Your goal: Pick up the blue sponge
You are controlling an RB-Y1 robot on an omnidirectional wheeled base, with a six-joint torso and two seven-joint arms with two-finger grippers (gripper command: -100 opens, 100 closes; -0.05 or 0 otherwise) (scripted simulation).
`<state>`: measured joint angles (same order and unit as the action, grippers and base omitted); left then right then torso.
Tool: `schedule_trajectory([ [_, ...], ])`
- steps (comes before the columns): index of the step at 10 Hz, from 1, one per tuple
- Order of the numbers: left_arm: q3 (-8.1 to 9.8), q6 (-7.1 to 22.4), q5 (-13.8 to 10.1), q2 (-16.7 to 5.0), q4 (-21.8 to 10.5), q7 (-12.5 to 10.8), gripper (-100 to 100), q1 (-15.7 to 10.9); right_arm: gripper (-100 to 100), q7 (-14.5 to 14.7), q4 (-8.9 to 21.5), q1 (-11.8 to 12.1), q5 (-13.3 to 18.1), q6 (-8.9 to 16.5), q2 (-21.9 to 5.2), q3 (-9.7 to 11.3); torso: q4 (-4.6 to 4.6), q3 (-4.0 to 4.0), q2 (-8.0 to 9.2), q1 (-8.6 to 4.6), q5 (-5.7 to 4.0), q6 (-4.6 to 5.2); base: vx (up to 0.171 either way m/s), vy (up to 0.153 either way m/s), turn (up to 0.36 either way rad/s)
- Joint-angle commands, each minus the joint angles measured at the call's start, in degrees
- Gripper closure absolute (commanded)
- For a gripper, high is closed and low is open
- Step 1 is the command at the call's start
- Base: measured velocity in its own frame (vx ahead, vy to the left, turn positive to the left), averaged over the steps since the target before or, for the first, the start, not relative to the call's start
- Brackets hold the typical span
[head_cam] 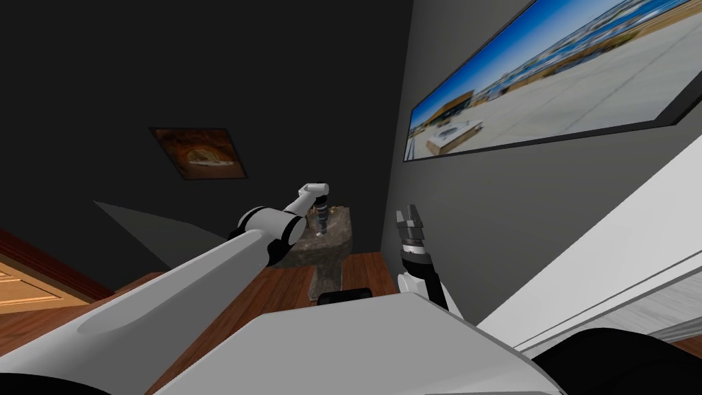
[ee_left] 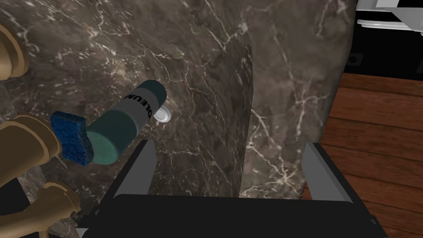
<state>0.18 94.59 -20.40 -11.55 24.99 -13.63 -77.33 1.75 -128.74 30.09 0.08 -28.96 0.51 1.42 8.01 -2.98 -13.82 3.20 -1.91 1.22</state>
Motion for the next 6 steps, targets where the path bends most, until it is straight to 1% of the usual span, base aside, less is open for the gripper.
schedule_trajectory([
  [1,0.06,-0.6,1.1,-0.1,-1.4,0.7,-100,-0.5,0,0.0,0.0,0.0,0.0,0.0,0.0,0.0,0.00,0.00,0.00,0.00,0.00,0.00,-0.004,0.013,-0.035],
  [6,0.07,-0.6,1.4,-0.2,-1.4,0.8,-100,-0.5,0,0.0,0.0,0.0,0.0,0.0,0.0,0.0,-0.01,-0.02,-0.04,-0.05,-0.01,0.00,0.000,0.009,0.001],
])
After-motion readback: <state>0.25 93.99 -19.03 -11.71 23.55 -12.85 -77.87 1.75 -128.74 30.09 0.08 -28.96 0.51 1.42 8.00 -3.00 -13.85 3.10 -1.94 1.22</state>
